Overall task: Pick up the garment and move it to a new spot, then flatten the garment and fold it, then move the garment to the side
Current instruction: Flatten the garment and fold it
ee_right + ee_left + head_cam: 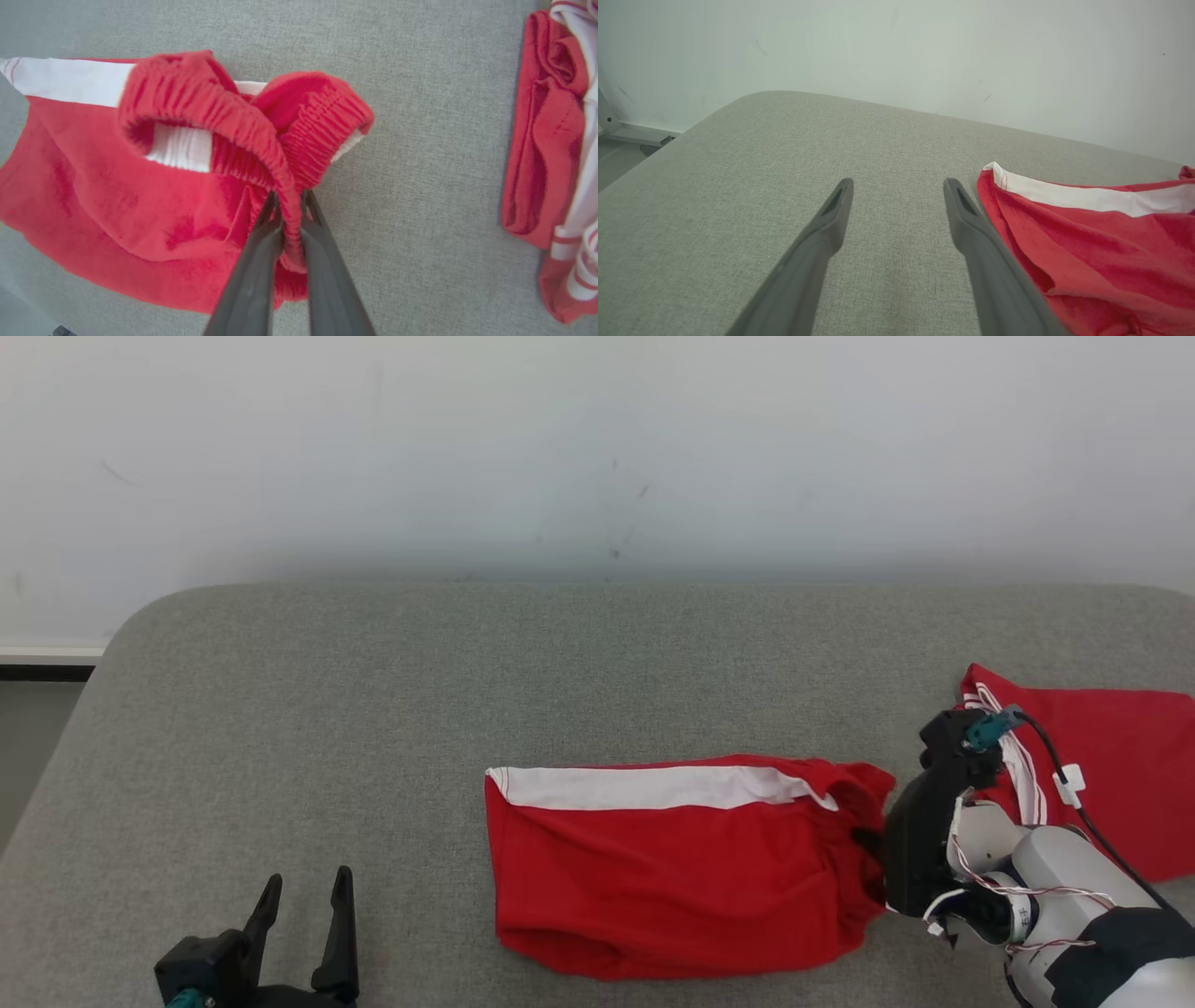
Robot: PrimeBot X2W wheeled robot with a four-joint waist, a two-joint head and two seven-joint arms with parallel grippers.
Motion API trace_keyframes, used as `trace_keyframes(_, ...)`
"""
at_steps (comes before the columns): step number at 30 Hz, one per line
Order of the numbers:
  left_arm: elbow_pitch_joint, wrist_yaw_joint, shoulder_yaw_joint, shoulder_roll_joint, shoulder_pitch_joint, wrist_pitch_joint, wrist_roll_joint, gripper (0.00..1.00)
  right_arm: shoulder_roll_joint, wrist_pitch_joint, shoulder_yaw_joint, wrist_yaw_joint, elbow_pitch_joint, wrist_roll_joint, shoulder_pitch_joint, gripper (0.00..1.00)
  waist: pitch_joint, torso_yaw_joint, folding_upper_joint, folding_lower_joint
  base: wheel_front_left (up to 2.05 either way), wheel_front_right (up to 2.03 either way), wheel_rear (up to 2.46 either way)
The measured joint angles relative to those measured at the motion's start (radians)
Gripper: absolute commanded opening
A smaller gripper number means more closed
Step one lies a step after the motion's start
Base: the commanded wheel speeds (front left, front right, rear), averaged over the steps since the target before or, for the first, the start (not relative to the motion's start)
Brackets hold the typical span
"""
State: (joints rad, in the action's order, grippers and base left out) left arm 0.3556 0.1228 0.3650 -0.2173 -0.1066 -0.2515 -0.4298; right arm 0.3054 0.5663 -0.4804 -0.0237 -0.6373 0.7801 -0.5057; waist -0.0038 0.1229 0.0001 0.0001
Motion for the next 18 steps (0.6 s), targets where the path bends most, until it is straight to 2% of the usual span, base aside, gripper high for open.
trace_keyframes(4, 0.002, 0.0, -0.001, 0.001, 0.0, 0.0, 0.0, 1.0, -0.005, 0.011, 0.001, -0.047, 0.05, 0.028, 0.0, 0.0, -0.002, -0.003, 0.0, 0.0, 0.0, 0.0, 0.0)
trace_keyframes(7, 0.005, 0.0, -0.001, 0.005, 0.0, 0.0, 0.0, 1.0, -0.02, 0.037, 0.0, -0.065, 0.095, 0.067, 0.001, 0.0, -0.004, -0.005, 0.0, 0.0, 0.0, 0.0, 0.0)
trace_keyframes(18, 0.016, -0.01, 0.011, 0.03, -0.001, 0.0, 0.018, 1.0, -0.057, 0.111, -0.001, -0.079, 0.208, 0.155, 0.002, 0.0, -0.006, 0.009, 0.0, 0.0, 0.0, 0.0, 0.0)
